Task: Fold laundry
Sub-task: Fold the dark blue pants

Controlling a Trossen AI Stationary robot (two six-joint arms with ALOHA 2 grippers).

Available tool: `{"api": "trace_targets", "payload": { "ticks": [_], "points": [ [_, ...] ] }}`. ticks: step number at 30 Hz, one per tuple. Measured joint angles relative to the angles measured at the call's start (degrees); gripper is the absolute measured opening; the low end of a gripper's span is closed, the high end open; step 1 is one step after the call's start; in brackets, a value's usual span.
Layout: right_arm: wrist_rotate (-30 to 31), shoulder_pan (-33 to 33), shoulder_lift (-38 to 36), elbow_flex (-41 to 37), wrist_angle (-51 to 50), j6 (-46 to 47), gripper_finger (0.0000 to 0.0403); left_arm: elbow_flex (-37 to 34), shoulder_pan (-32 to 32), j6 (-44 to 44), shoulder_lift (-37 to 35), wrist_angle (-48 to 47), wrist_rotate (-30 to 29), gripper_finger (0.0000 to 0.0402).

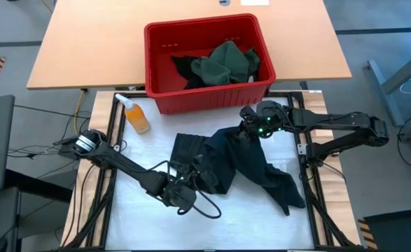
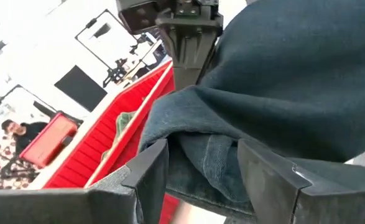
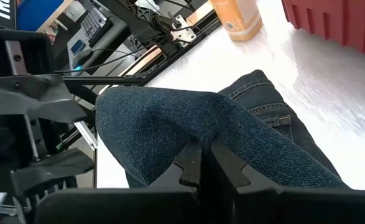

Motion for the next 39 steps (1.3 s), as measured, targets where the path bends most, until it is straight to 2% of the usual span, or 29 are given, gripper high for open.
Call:
{"api": "trace_targets", "payload": {
  "ticks": [9, 17, 21, 24, 28, 39],
  "points": [
    [0.0, -0.7, 0.0, 0.0, 1.0, 1.1, 0.0034, -0.1, 1.1, -2.0, 0.0, -8.5, 1.5, 0.0184],
    [0.0, -0.8, 0.0, 0.0, 2.0, 1.5, 0.0035, -0.1, 1.2, 9.7, 0.0, -9.5, -7.9, 0.0184],
    [0.0, -0.8, 0.0, 0.0, 3.0, 1.8, 0.0035, -0.1, 1.8, 9.1, 0.0, -9.2, -8.3, 0.0184],
    [0.0, -0.8, 0.0, 0.0, 3.9, 2.0, 0.0035, -0.1, 2.3, 8.7, 0.0, -7.6, -9.4, 0.0184],
    [0.0, -0.8, 0.0, 0.0, 3.8, 2.1, 0.0035, -0.1, 2.3, 14.1, 0.0, -1.3, -14.2, 0.0184],
    [-0.1, -0.7, 0.1, 0.0, 3.5, 2.2, 0.0035, -0.1, 2.3, 26.6, -0.1, 9.3, -14.0, 0.0184]
  ]
}}
